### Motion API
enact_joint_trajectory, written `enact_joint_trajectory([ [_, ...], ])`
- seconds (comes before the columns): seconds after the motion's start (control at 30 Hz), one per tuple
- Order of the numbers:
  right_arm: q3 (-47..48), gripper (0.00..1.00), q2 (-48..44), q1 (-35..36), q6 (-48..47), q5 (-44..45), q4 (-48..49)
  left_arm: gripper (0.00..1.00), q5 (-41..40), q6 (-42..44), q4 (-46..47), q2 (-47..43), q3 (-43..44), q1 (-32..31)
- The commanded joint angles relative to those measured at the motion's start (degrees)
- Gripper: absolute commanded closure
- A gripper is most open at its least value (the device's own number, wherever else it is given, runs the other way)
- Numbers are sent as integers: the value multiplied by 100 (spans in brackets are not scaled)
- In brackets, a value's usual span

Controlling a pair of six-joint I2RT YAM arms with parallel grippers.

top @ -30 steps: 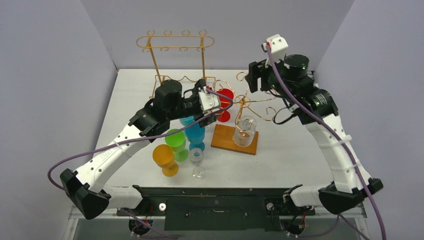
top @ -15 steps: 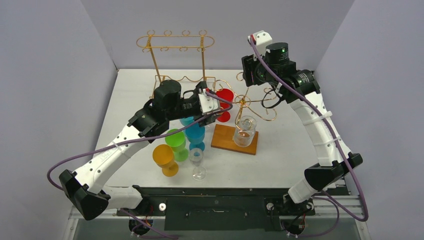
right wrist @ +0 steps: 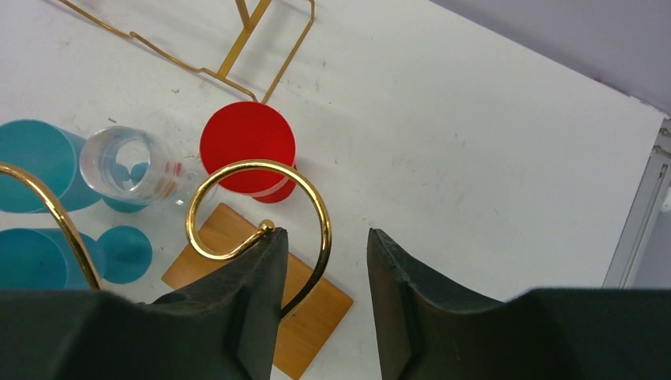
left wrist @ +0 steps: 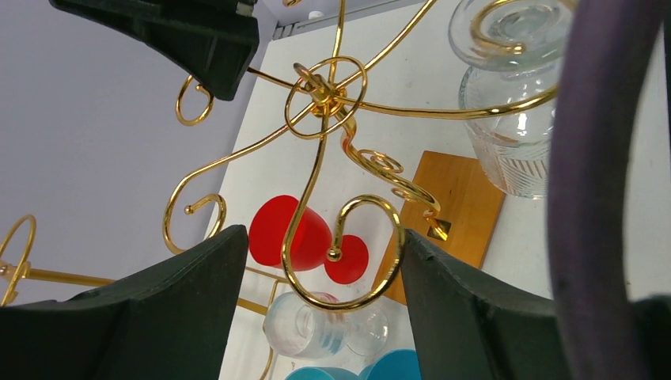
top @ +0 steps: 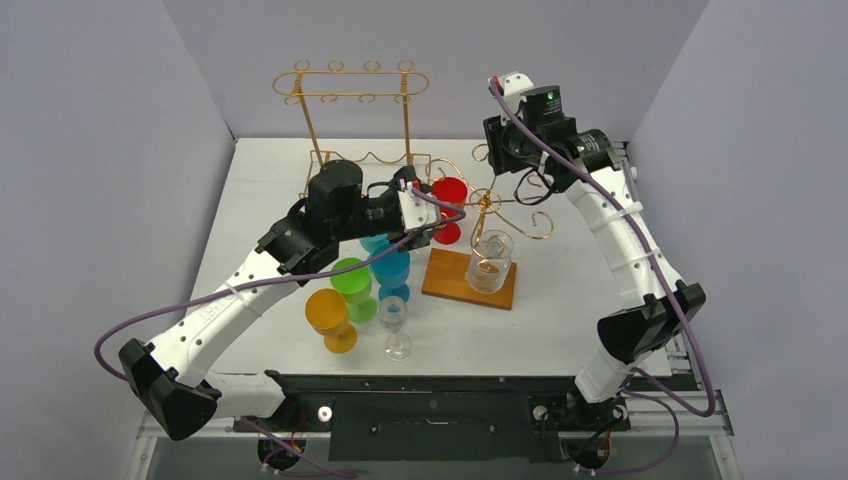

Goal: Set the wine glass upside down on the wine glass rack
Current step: Adjust the wine rack at the center of the board.

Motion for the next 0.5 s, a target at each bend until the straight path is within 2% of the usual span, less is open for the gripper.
enact_joint_trajectory([
  [0.0,175,65,182,-35,56,-222,-47,35,-11,150,403,45,115,14],
  [0.17,9,86,83,-97,205,-265,88,37,10,213,423,191,129,-15],
  [0.33,-247,100,-258,-276,304,-41,391,39,-7,235,439,438,281,-51],
  [0.47,-409,100,-506,-545,478,-3,604,39,-37,226,516,632,469,-49],
])
